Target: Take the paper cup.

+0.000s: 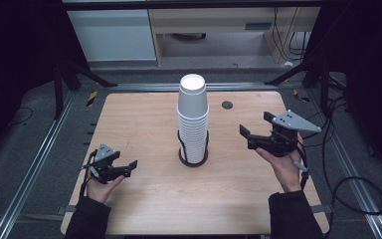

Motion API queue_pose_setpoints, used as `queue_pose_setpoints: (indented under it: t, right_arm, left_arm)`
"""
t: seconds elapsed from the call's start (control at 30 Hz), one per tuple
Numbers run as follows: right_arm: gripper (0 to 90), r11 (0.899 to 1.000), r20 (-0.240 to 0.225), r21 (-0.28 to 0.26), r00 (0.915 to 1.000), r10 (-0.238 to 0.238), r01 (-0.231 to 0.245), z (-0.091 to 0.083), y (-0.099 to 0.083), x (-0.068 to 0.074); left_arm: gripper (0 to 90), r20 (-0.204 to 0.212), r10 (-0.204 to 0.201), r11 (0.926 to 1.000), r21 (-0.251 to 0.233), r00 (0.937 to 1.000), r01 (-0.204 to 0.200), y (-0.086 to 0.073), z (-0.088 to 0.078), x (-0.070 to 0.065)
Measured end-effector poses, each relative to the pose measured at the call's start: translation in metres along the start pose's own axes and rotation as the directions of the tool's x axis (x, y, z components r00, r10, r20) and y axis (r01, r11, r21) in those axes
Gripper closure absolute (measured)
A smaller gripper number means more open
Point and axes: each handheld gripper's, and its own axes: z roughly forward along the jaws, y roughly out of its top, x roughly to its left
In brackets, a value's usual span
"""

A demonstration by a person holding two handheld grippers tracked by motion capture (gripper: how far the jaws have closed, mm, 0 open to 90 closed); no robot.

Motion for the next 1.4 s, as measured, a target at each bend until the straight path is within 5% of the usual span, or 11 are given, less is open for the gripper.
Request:
queue_pose_setpoints:
  t: [0.27, 0.6, 0.93, 1.4]
  right_arm:
    - [8.7, 0.999, -0.067, -0.052, 0.9975, -0.020, 0.017, 0.007, 0.030, 0.017]
    - [7.6, 0.997, -0.146, -0.073, 0.9887, -0.037, 0.027, 0.026, 0.047, 0.039]
    - [7.5, 0.996, -0.201, -0.090, 0.9789, -0.035, 0.017, 0.054, 0.054, 0.062]
    - [6.9, 0.998, -0.227, -0.059, 0.9738, -0.015, 0.001, 0.092, 0.050, 0.070]
  left_arm:
    - [19.4, 0.005, 0.008, 0.9999, 0.011, 0.9999, -0.009, 0.000, 0.002, -0.002]
    - [18.3, 0.003, 0.007, 0.9998, 0.017, 1.0000, -0.007, -0.001, 0.004, -0.001]
    - [17.7, 0.004, 0.011, 0.9996, 0.027, 0.9999, -0.011, -0.001, 0.006, -0.002]
    - [16.1, -0.001, 0.004, 0.9995, 0.030, 1.0000, -0.004, -0.002, 0.007, -0.001]
